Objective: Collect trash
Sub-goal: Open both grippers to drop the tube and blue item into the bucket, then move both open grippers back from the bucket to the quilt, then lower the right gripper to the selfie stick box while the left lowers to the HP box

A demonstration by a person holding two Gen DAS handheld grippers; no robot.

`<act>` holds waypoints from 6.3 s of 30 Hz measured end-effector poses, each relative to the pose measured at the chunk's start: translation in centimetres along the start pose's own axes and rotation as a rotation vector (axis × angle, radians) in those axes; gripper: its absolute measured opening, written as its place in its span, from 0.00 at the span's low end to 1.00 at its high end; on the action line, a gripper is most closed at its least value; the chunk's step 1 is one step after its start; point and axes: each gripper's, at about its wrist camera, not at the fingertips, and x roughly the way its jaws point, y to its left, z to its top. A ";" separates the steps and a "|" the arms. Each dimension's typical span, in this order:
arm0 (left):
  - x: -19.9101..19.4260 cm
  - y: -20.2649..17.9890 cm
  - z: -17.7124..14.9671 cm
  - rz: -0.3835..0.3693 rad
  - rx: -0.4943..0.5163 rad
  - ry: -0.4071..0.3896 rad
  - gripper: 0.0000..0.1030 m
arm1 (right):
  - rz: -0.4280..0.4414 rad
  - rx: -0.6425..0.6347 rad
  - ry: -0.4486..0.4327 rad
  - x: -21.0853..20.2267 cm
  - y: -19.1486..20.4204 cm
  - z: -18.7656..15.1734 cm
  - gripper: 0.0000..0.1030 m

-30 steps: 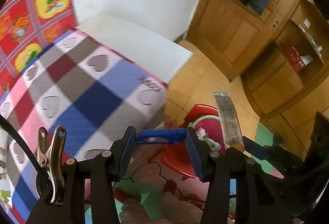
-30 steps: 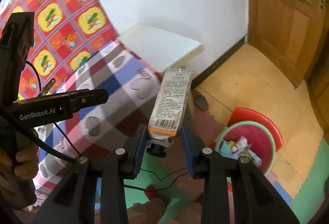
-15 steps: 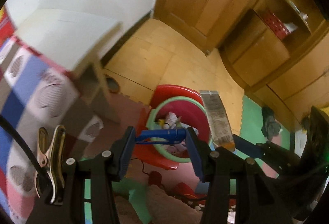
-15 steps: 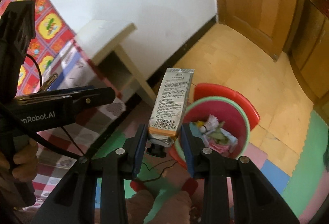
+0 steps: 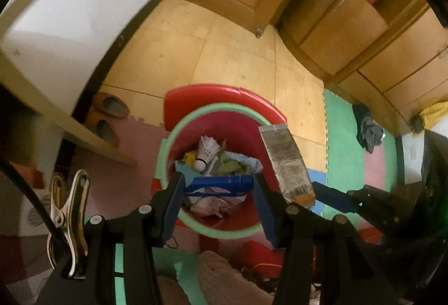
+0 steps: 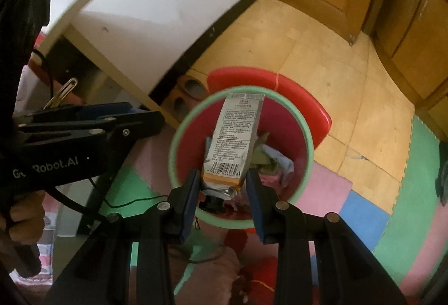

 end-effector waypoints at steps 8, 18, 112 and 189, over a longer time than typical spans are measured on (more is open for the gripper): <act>4.9 -0.7 0.4 -0.011 -0.011 0.046 0.50 | -0.016 0.014 0.065 3.7 -2.0 -0.6 0.34; 6.9 -1.3 0.9 0.010 -0.029 0.080 0.50 | 0.004 0.013 0.086 4.8 -2.9 -0.8 0.34; -37.1 22.8 -27.7 0.376 -0.896 -0.422 0.70 | 0.464 -0.817 -0.123 -14.6 40.9 -2.6 0.44; -46.5 55.1 -56.9 0.558 -1.445 -0.365 0.91 | 0.544 -1.031 0.007 -9.5 71.3 -9.9 0.51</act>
